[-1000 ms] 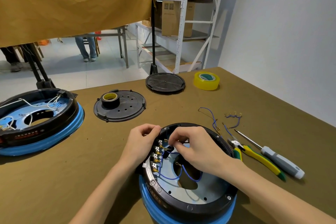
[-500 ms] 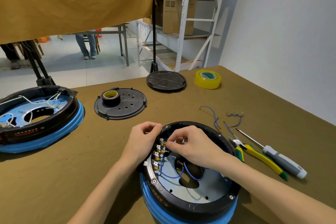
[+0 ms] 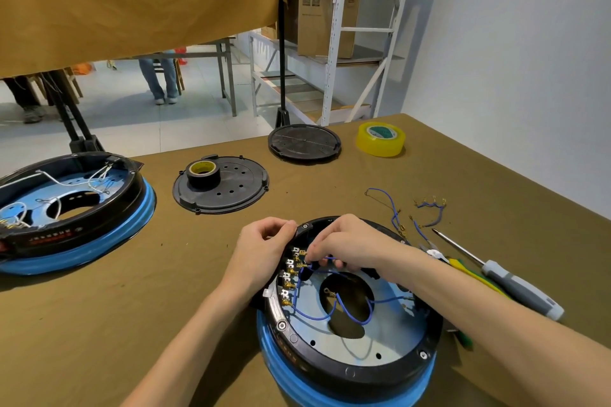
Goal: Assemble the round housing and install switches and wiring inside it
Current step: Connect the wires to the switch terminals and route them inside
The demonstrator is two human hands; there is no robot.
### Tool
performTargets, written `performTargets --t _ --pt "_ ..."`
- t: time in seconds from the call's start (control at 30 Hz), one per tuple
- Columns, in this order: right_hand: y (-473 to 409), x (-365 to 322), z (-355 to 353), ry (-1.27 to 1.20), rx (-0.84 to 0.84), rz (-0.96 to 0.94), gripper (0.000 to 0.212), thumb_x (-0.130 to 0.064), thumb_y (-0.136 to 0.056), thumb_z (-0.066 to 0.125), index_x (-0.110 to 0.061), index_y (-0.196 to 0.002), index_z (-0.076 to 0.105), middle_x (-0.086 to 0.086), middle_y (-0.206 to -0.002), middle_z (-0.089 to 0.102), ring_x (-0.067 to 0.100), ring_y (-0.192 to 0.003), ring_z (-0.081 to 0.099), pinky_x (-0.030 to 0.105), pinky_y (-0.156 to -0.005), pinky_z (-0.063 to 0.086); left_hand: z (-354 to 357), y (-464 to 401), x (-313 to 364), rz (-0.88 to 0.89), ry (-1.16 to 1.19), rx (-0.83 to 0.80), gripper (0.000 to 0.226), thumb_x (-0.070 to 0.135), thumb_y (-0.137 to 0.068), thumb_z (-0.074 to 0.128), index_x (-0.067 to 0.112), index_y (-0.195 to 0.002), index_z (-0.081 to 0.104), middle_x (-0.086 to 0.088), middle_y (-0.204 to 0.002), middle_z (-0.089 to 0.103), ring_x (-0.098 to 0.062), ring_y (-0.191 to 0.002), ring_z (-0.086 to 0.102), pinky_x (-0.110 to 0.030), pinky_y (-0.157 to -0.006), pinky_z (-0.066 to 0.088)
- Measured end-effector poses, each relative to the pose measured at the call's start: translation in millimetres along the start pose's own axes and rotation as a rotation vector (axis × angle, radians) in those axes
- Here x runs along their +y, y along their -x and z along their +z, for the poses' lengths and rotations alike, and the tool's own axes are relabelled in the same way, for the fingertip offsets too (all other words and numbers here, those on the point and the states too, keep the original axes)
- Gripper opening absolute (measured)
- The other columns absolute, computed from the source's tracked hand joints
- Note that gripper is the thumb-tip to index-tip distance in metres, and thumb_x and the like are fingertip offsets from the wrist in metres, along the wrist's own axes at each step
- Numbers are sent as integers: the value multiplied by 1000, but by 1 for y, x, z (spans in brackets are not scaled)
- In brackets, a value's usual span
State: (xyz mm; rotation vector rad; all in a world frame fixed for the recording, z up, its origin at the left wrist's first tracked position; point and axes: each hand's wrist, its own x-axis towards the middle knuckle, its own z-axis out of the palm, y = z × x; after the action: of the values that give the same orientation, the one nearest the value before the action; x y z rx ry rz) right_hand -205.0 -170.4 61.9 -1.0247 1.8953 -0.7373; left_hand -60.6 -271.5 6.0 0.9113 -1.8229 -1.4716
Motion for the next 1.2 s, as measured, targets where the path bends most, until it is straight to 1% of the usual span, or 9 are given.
performTargets --t 0.17,0.23,0.33,0.43,0.6,0.77,0.9,1.03,1.2 --pt "-3 -3 -1 21 -36 77 12 -16 -88 74 -7 -90 80 -2 -61 62 10 -47 44 20 -43 26 0 0 -1 -3 -1 2 17 28 -100 65 21 -92 78 2 -87 78 -16 -87 72 -33 -82 55" --pt "-2 -3 -2 19 -51 72 9 -16 -87 73 -10 -87 79 -2 -61 63 8 -45 45 20 -44 25 0 -1 -1 -5 2 0 17 28 -99 65 21 -92 78 3 -86 78 -16 -86 73 -32 -81 55" --pt "-2 -4 -3 9 -62 68 8 -16 -85 73 -15 -80 79 1 -68 60 9 -48 44 22 -46 22 0 -1 -1 -6 1 1 17 28 -99 65 21 -91 78 3 -86 78 -14 -85 72 -30 -79 54" --pt "-2 -5 -3 5 -59 72 7 -16 -85 73 -14 -83 80 2 -71 60 9 -49 44 22 -48 22 0 -1 -1 -3 -3 2 16 29 -99 65 22 -92 78 4 -87 78 -10 -84 72 -27 -77 51" --pt "-3 -6 -3 37 -46 74 13 -17 -85 73 -7 -91 80 -1 -66 61 10 -49 44 22 -46 23 0 0 -1 1 -4 1 16 29 -99 65 22 -93 78 4 -88 78 -11 -86 72 -29 -80 53" --pt "-4 -4 -2 37 -39 73 9 -17 -85 74 -12 -84 81 0 -69 63 10 -52 45 22 -48 25 0 0 -1 -8 -1 0 16 30 -99 65 23 -92 78 7 -86 78 -8 -83 72 -28 -78 52" --pt "-4 -3 -1 44 -34 70 12 -18 -85 74 -10 -89 81 1 -73 64 9 -52 46 22 -49 25 0 0 -1 -7 -8 0 15 30 -99 65 24 -93 77 8 -88 77 -7 -85 72 -30 -81 53" --pt "-4 -3 -2 15 -39 75 8 -16 -85 73 -14 -82 81 -2 -66 63 9 -50 45 23 -49 22 0 1 0 -15 -5 4 16 31 -99 65 24 -92 78 6 -89 77 -12 -89 72 -33 -84 54" --pt "-6 -1 -2 25 -33 69 12 -18 -84 74 -10 -88 81 -2 -66 64 8 -49 46 22 -48 24 0 1 1 -10 -17 2 16 31 -99 65 23 -92 77 7 -87 77 -8 -83 72 -29 -78 53"
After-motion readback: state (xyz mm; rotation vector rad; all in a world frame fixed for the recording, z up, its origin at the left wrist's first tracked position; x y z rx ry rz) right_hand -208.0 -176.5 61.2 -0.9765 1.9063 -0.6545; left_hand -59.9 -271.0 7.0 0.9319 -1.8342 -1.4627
